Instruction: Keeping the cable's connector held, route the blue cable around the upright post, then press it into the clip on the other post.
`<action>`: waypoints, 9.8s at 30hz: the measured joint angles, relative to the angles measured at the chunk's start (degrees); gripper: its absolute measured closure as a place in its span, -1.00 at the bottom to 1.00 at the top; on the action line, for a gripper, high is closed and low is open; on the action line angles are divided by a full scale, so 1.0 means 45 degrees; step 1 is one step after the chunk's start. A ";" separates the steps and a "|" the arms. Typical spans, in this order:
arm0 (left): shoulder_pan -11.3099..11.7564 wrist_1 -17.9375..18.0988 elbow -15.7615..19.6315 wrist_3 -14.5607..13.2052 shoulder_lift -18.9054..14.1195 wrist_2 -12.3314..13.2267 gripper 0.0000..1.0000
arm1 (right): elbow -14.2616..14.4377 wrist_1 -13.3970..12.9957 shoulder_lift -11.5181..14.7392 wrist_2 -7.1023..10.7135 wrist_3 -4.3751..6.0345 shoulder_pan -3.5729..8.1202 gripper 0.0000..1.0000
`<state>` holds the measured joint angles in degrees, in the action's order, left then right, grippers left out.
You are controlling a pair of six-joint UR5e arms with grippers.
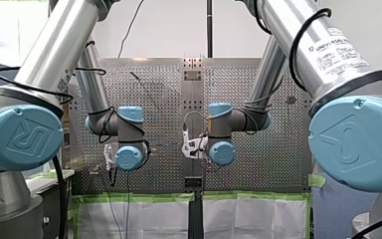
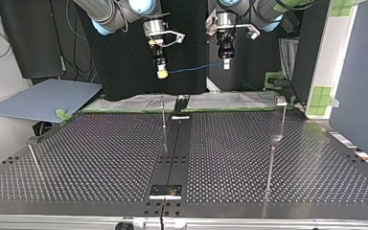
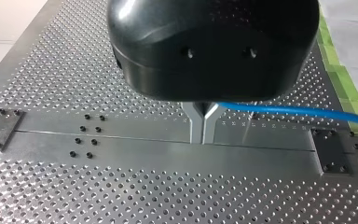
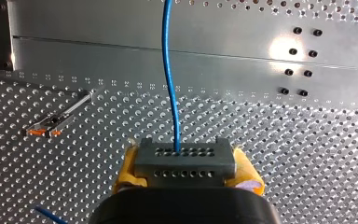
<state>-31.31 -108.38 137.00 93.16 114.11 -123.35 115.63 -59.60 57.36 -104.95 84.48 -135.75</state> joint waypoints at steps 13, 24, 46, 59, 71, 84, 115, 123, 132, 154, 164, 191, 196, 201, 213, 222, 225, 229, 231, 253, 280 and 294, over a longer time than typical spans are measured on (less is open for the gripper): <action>0.0000 0.0000 0.0000 0.0000 0.0000 0.0000 1.00 | 0.0000 0.0000 -0.0001 0.0000 0.0001 0.0001 1.00; 0.0000 0.0000 0.0000 0.0000 0.0000 0.0000 1.00 | 0.0001 -0.0001 0.0000 0.0000 0.0001 0.0000 1.00; 0.0000 0.0000 0.0000 0.0000 0.0000 0.0000 1.00 | 0.0002 0.0000 0.0000 0.0000 0.0002 0.0001 1.00; 0.0000 0.0000 0.0000 0.0000 0.0000 0.0000 1.00 | 0.0001 0.0000 0.0000 0.0000 0.0001 0.0000 1.00; 0.0000 0.0000 0.0000 0.0000 0.0000 0.0000 1.00 | 0.0000 0.0001 0.0000 0.0000 0.0001 0.0001 1.00; 0.0000 0.0000 0.0000 0.0000 0.0000 0.0000 1.00 | 0.0001 0.0001 0.0000 0.0000 0.0001 0.0001 1.00; 0.0000 0.0000 0.0000 0.0000 0.0000 0.0000 1.00 | 0.0001 0.0000 -0.0001 0.0000 0.0001 0.0000 1.00; 0.0000 0.0000 0.0000 0.0000 0.0000 0.0000 1.00 | 0.0001 0.0000 0.0000 0.0000 0.0001 0.0000 1.00; 0.0000 0.0000 0.0000 0.0000 0.0000 0.0000 1.00 | 0.0001 0.0000 -0.0001 0.0000 0.0001 0.0001 1.00; 0.0000 0.0000 0.0000 0.0000 0.0000 0.0000 1.00 | 0.0001 0.0001 0.0000 0.0000 0.0001 0.0000 1.00; 0.0000 0.0000 0.0000 0.0000 0.0000 0.0000 1.00 | 0.0001 0.0001 0.0000 0.0000 0.0001 0.0001 1.00; 0.0098 -0.0020 0.0020 0.0020 0.0547 0.0020 1.00 | 0.0019 0.0000 0.0000 0.0001 0.0001 0.0000 1.00; 0.0098 -0.0020 0.0020 0.0020 0.0547 0.0020 1.00 | -0.0164 0.0185 -0.0182 -0.0183 -0.0184 0.0040 1.00; 0.0098 -0.0020 0.0020 0.0020 0.0547 0.0020 1.00 | -0.0685 0.0705 -0.0704 -0.0429 -0.0687 0.0057 1.00; 0.0098 -0.0020 0.0020 0.0020 0.0547 0.0020 1.00 | -0.2032 0.2094 -0.2114 -0.0467 -0.0935 0.0058 1.00; -0.0171 -0.0152 -0.0050 -0.0231 0.0759 -0.0251 1.00 | -0.2203 0.2371 -0.2707 -0.0544 -0.0888 0.0134 1.00; -0.0395 -0.0220 -0.0090 -0.0240 0.0673 -0.0490 1.00 | -0.2247 0.2542 -0.2423 -0.0620 -0.0731 0.0106 1.00; -0.0362 -0.0559 -0.0102 0.0011 0.0280 -0.0544 1.00 | -0.2347 0.2639 -0.1993 -0.0438 -0.0428 0.0069 1.00; -0.0296 -0.0801 -0.0106 0.0099 0.0033 -0.0561 1.00 | -0.2478 0.2696 -0.1757 -0.0241 -0.0217 0.0064 1.00; 0.0746 -0.3155 -0.1908 0.0677 -0.2327 -0.0592 1.00 | -0.3828 0.4808 0.0607 0.1500 0.0143 0.0141 1.00; 0.2137 -0.6011 -0.4617 0.1510 -0.5185 -0.0419 1.00 | -0.6247 0.6325 0.2053 0.3099 0.0905 0.0157 1.00; 0.3372 -0.7654 -0.5163 0.1466 -0.6830 0.0708 1.00 | -0.7565 0.6847 0.2051 0.3427 0.1153 0.0071 1.00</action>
<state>-16.13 -142.83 113.76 99.76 83.37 -120.16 81.59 -28.79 66.59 -89.53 89.66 -135.43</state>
